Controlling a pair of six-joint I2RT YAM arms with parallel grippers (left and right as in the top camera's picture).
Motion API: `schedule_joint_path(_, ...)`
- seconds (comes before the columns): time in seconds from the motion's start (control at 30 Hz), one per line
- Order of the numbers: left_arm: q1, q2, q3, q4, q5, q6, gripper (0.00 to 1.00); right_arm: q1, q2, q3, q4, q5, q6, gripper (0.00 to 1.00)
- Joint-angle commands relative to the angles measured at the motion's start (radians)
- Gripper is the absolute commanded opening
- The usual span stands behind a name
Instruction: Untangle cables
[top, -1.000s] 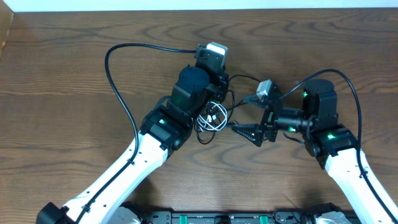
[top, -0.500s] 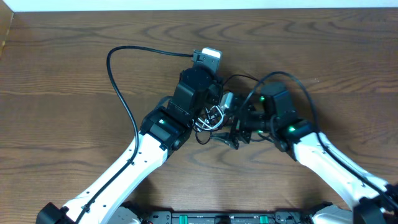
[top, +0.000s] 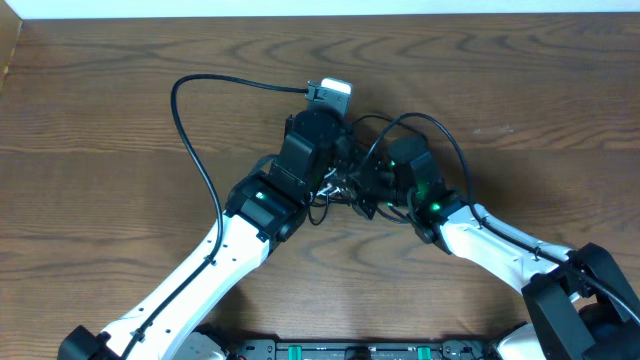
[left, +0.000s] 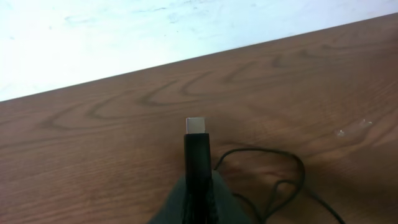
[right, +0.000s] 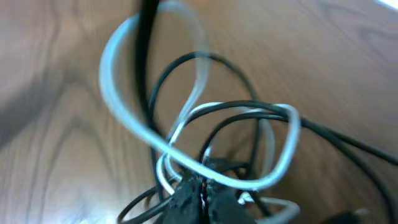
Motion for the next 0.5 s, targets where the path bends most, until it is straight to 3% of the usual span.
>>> schedule_joint_path(0.0,0.003,-0.02,0.002,-0.001,-0.004,-0.009,0.08,-0.007,-0.01,0.006,0.029,0.045,0.092,0.01)
schedule_joint_path(0.47,0.003,-0.02,0.002,0.001,-0.006,-0.009,0.08,-0.019,-0.089,0.006,-0.005,0.029,0.095,0.01)
